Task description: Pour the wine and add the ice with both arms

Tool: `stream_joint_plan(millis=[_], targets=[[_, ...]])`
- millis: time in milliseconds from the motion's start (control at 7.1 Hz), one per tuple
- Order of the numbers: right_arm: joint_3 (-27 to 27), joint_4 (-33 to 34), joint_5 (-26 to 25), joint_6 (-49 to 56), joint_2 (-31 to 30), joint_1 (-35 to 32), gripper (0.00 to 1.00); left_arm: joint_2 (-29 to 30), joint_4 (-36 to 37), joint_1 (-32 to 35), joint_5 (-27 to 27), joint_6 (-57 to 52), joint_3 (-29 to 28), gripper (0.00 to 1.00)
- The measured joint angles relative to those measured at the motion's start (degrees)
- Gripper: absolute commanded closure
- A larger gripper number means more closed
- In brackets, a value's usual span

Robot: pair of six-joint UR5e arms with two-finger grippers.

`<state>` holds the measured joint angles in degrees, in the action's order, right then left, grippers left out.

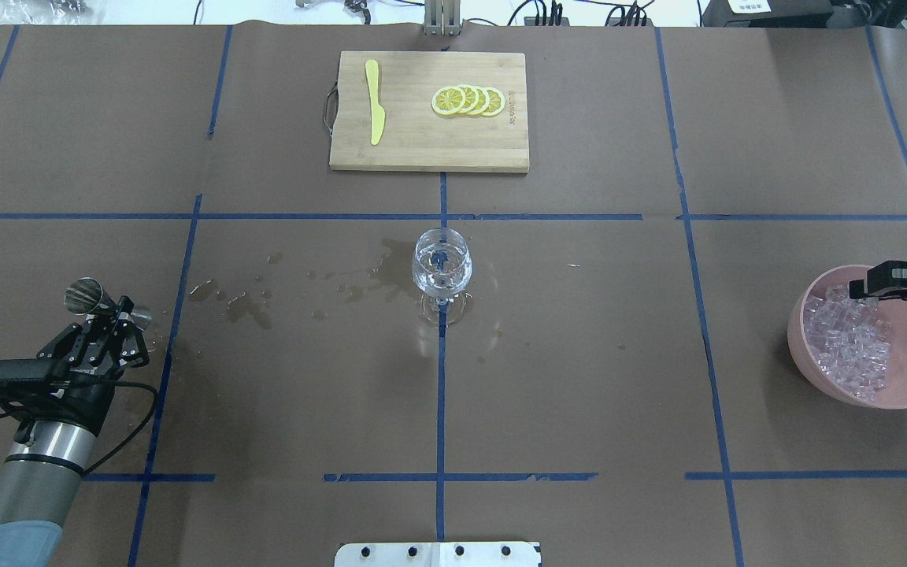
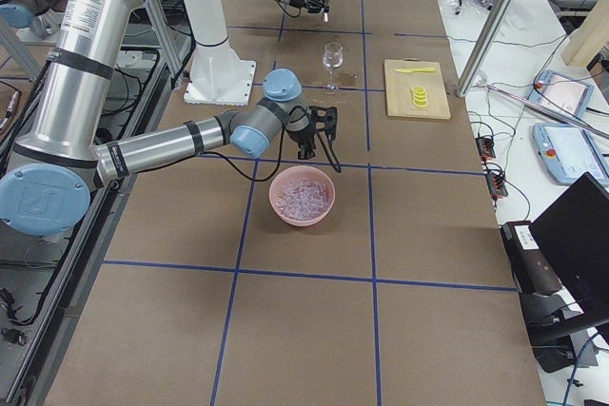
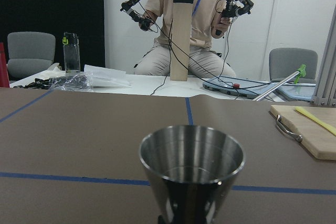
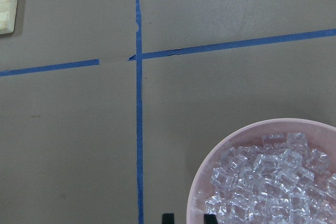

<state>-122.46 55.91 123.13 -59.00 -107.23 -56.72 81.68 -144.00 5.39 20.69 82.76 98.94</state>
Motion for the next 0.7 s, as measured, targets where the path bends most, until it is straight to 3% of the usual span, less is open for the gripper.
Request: stream_joint_plan(millis=[704], targets=[[-0.4,0.4,2.9,-0.2,5.5,0.0,1.00,0.2,0.0,-1.9,0.1,-0.5,-0.3,0.99]])
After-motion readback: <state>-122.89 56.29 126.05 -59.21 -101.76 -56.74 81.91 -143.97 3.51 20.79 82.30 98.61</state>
